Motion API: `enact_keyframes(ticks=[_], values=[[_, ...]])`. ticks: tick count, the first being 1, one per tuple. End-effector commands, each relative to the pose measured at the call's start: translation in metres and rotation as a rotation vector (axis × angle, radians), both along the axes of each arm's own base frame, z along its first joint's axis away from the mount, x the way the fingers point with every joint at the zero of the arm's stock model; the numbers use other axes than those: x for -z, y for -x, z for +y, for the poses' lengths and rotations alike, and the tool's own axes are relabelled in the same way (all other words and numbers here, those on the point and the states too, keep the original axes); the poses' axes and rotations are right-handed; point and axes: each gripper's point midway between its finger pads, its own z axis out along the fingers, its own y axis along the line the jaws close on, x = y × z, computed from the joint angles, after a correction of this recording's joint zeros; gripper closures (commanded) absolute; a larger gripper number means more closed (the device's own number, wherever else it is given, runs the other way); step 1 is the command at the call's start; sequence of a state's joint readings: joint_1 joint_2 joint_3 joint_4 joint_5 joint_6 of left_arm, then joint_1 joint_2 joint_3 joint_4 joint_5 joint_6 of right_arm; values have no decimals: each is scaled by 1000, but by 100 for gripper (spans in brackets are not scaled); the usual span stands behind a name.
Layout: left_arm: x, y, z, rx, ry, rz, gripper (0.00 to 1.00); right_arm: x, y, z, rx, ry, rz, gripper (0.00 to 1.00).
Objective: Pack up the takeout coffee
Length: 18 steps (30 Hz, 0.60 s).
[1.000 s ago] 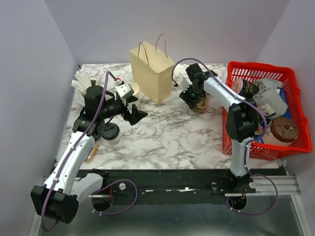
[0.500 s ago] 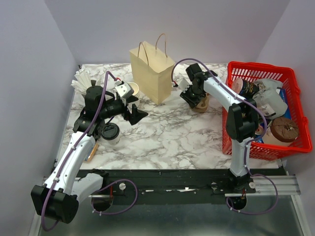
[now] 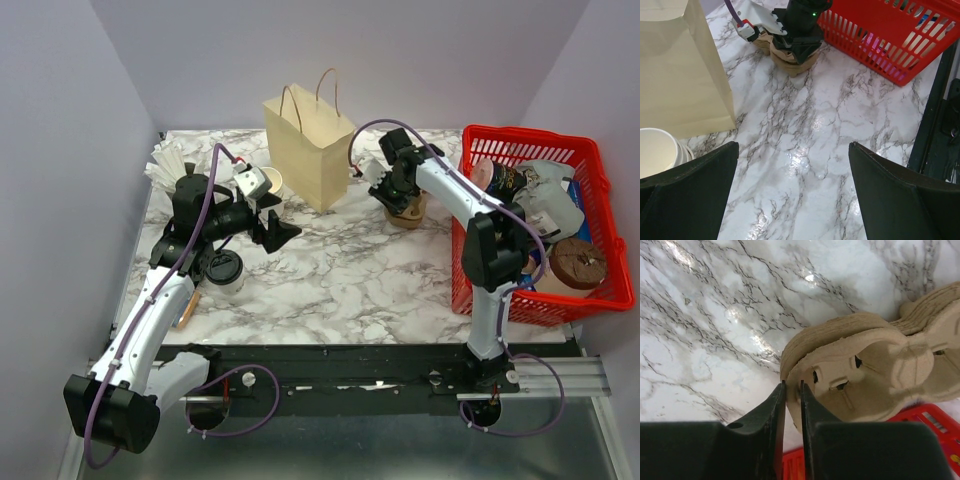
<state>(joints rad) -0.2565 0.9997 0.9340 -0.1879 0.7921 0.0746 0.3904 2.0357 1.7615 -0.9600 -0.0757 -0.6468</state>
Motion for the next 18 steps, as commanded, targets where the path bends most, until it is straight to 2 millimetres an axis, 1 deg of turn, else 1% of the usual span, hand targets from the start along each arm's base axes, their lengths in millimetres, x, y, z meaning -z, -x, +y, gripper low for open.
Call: enact_keyframes(ticks=[1,5,8,11,12,15,18], values=[[0,-4,1,-14,11,-10,1,-29,-14,-13,-17,40,-126,79],[1,-4,1,-14,16,-9,1,-35,-13,-13,-36,42,-147,81],[1,-4,0,-15,20,-7,1,-42,-14,-20,-28,65,-174,84],[1,-4,0,-14,24,-9,1,-49,-18,-23,-33,84,-205,92],[0,-4,0,-14,26,-12,1,-52,-21,-24,-28,90,-222,99],[0,-4,0,-13,31,-13,1,-64,-31,-30,-19,124,-285,99],[1,-5,0,-15,32,-12,1,-80,-43,-36,-11,158,-364,99]])
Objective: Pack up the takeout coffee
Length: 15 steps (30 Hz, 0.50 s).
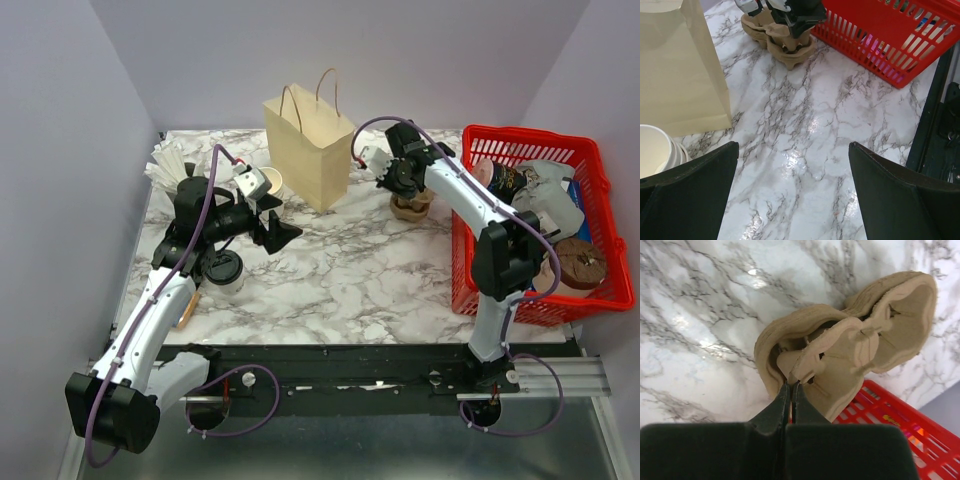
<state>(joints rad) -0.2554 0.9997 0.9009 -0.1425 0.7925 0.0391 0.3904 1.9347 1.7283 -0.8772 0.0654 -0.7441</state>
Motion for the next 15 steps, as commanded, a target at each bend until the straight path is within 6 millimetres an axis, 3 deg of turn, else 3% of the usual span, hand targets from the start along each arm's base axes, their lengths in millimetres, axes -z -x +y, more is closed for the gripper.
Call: enact_keyframes(ticks=[1,8,10,13,15], values=[[-5,-3,1,-9,13,-32,1,-44,-25,-18,19,74,-189,99],[-5,-5,0,-8,23,-33,1,-80,-40,-25,10,111,-328,99],[-6,-5,0,-8,31,-32,1,-80,-40,-25,5,110,-329,99],[-4,-5,-1,-2,35,-31,1,-65,-32,-23,-35,117,-276,99],[-3,-4,-2,5,37,-31,1,-69,-41,-28,-30,153,-325,99]])
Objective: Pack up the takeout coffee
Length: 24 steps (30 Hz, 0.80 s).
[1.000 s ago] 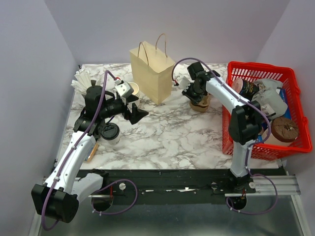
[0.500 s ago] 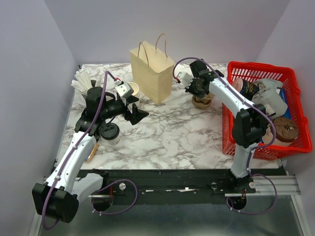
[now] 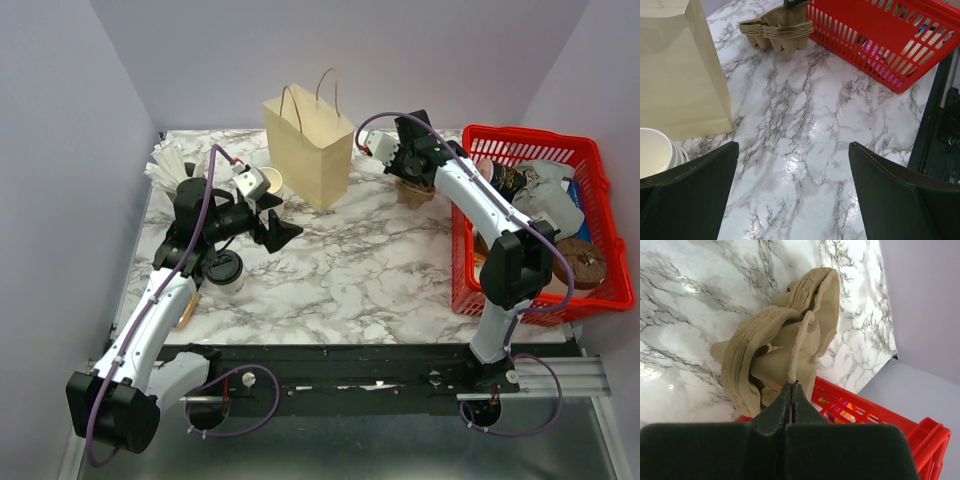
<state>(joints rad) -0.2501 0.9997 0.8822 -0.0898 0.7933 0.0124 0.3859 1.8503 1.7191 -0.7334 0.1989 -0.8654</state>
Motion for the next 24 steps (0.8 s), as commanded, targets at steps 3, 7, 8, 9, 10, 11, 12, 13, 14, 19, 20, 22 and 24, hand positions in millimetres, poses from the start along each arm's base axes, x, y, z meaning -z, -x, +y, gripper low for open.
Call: enact_keyframes(ticks=[3,7,8,9,10,11,12,13,14,19,20,22,24], values=[[2,0,-2,11,15,-21,1,1,4,-11,-52,79,15,99],[14,9,-19,86,12,-75,1,10,13,-16,-25,71,45,99],[17,9,-22,101,-2,-108,1,7,11,-15,-10,54,29,99],[18,5,-26,122,-41,-201,1,4,11,-14,-1,38,26,99],[24,7,-35,155,-65,-239,1,4,12,-12,6,21,31,99],[25,8,-41,179,-85,-287,1,5,14,-13,10,21,39,99],[29,6,-48,204,-112,-344,1,2,13,-12,12,16,36,99],[34,2,-52,223,-165,-438,1,1,14,-12,15,16,36,99],[38,11,-68,279,-192,-501,1,2,14,-14,17,17,37,99],[49,6,-122,397,-227,-758,1,16,19,-15,18,24,58,99],[49,-2,-129,396,-253,-820,1,16,19,-14,25,15,61,99],[56,-15,-153,417,-271,-891,1,14,18,-12,33,2,63,99],[66,-28,-172,422,-283,-962,1,12,21,-10,24,-12,78,99]])
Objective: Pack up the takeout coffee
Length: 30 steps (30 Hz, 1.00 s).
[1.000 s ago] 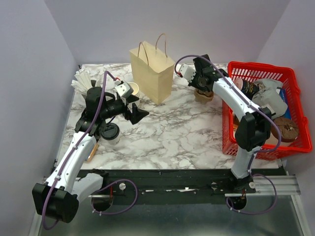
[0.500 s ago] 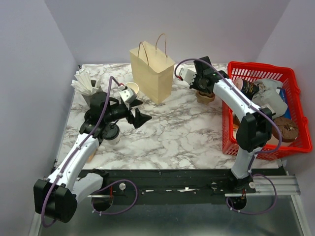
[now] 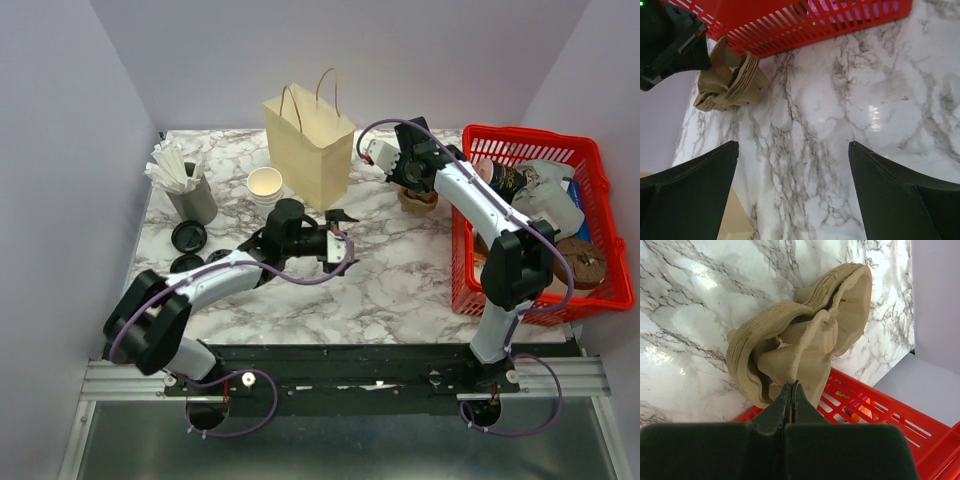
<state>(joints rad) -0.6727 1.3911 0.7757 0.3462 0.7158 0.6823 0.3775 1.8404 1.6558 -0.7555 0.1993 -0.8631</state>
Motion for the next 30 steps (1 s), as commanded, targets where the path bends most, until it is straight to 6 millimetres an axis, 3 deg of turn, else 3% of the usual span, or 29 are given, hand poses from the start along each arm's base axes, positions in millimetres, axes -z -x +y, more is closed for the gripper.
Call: enact_keyframes(ticks=[1,2,3,4,6,8,9,10,12,14,15,17,18,19,21,25,27,30], values=[[-35,-42,-46,41,76,-406,1,-10,7,0,18,-40,12,99],[-33,-47,-52,45,73,-423,1,-11,9,1,28,-52,17,99],[-17,-55,-60,52,51,-433,1,-10,12,1,33,-56,24,99],[-24,-60,-70,54,66,-466,1,-10,13,1,38,-60,30,99],[-12,-72,-83,42,67,-505,1,-7,20,2,47,-72,58,99],[-15,-79,-96,41,86,-531,1,-5,24,2,60,-89,75,99],[-2,-83,-102,47,72,-518,1,-3,26,2,62,-92,82,99],[-7,-87,-108,46,83,-531,1,-3,27,2,64,-93,81,99],[8,-89,-118,57,67,-518,1,-2,29,2,75,-97,84,99],[8,-91,-131,72,62,-542,1,-1,32,1,87,-106,90,99],[23,-91,-135,85,36,-519,1,-1,32,1,90,-108,90,99],[24,-96,-144,91,31,-526,1,-1,34,2,99,-122,90,99],[38,-95,-149,100,5,-501,1,-2,35,2,99,-126,92,99],[35,-98,-154,97,8,-506,1,-2,35,3,101,-129,91,99],[47,-98,-159,103,-10,-492,1,-5,35,2,105,-134,85,99],[52,-101,-165,86,-17,-485,2,-10,34,1,104,-129,65,99],[51,-101,-163,65,-17,-478,1,-12,32,0,105,-123,57,99],[64,-98,-158,65,-53,-449,2,-12,31,1,102,-126,53,99]])
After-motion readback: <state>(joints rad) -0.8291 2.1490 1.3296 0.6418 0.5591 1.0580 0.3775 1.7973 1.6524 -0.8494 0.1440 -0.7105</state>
